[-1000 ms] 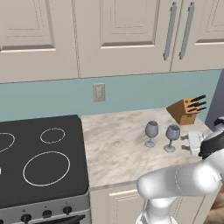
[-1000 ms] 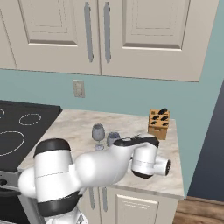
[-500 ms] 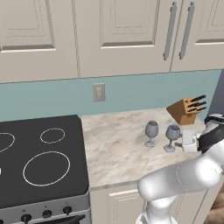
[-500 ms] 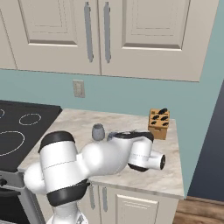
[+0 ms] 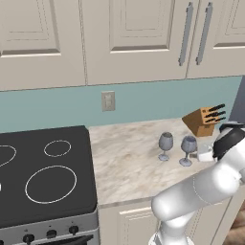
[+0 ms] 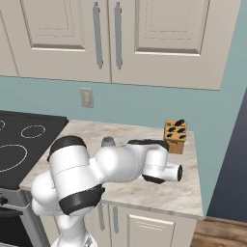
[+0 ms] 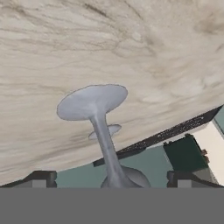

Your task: Retrieve the wine glasses from the counter and place one next to each plate.

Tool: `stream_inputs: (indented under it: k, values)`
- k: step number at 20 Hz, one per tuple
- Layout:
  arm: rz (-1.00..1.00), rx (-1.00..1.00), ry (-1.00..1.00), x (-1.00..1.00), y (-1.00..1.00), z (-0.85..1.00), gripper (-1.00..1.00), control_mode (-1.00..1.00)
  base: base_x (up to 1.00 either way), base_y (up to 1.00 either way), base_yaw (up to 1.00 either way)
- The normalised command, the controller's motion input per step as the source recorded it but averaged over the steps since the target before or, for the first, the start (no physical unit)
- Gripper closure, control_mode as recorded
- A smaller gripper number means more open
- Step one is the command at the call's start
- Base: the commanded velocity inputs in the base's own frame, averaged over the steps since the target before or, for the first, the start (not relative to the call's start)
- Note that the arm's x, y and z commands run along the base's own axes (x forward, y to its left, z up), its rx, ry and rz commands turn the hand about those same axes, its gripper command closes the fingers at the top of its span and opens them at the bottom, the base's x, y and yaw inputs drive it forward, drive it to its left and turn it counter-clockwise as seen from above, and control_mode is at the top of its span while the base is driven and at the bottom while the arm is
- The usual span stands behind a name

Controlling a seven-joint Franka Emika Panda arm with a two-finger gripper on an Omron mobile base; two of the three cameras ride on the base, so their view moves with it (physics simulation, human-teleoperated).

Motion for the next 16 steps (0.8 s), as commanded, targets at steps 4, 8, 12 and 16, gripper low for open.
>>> stream_inputs:
  k: [4, 8, 12, 16]
  values:
    - [-0.02, 0.06, 0.09, 0.0, 0.0, 0.0, -1.0, -1.0, 0.0, 0.0, 0.0]
    - [-0.02, 0.01, 0.0, 0.0, 0.0, -0.07, -1.0, -1.0, 0.0, 0.0, 0.0]
    - [0.0, 0.0, -0.02, -0.01, 0.04, -0.07, -1.0, -1.0, 0.0, 0.0, 0.0]
    - [0.0, 0.0, -0.11, -0.05, 0.12, -0.02, -1.0, -1.0, 0.0, 0.0, 0.0]
